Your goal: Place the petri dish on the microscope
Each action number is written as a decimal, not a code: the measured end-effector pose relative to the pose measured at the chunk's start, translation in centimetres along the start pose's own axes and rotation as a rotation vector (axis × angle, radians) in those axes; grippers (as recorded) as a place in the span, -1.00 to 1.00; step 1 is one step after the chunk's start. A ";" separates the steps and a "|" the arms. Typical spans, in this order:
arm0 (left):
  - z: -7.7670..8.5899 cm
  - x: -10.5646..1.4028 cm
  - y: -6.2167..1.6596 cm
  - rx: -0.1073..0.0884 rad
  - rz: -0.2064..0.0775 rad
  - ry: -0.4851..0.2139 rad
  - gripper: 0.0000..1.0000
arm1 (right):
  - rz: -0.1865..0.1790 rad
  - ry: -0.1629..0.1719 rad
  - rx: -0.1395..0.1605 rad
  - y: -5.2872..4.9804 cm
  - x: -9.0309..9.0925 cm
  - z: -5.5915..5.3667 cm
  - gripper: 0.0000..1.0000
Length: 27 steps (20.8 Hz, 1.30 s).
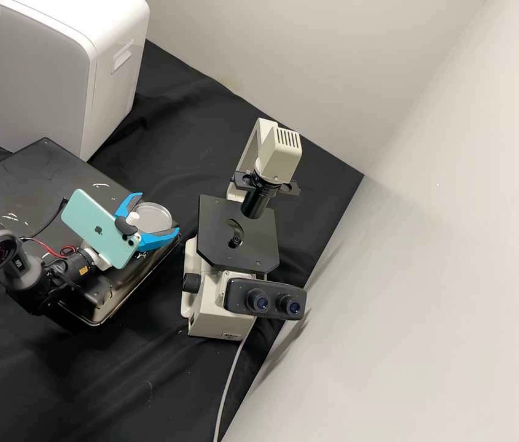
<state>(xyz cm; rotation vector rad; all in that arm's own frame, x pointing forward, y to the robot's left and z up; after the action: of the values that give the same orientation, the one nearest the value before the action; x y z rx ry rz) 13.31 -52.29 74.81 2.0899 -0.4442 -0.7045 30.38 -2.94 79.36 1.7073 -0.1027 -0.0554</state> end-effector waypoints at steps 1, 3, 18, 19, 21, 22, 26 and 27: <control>0.0 0.0 0.00 0.000 0.000 0.000 1.00 | 0.000 0.000 0.000 0.0 0.0 0.0 -1.00; 0.0 0.0 0.00 0.000 0.000 0.000 1.00 | 0.000 0.000 0.000 0.0 0.0 0.0 -1.00; -0.1 0.0 0.01 0.001 0.000 0.004 1.00 | 0.051 0.030 -0.003 2.4 -1.3 -1.8 -1.00; -0.1 0.0 0.01 0.002 0.001 0.006 1.00 | 0.065 0.041 -0.003 2.8 -1.4 -2.1 -1.00; -0.2 0.0 0.03 0.003 0.002 0.014 1.00 | 0.097 0.063 -0.003 3.7 -1.7 -2.7 -1.00; -0.3 0.0 0.03 0.004 0.002 0.018 1.00 | 0.114 0.073 -0.004 4.2 -1.9 -3.0 -1.00; -0.4 0.0 0.05 0.007 0.003 0.023 1.00 | 0.171 0.112 -0.013 6.0 -2.6 -3.9 -1.00; -0.4 0.0 0.05 0.007 0.003 0.024 1.00 | 0.184 0.123 -0.011 6.4 -2.8 -4.2 -1.00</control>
<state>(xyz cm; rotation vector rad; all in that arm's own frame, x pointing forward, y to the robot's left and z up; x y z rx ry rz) 13.59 -52.04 75.07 2.1022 -0.4366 -0.6762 27.78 0.60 86.19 1.6796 -0.1671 0.1854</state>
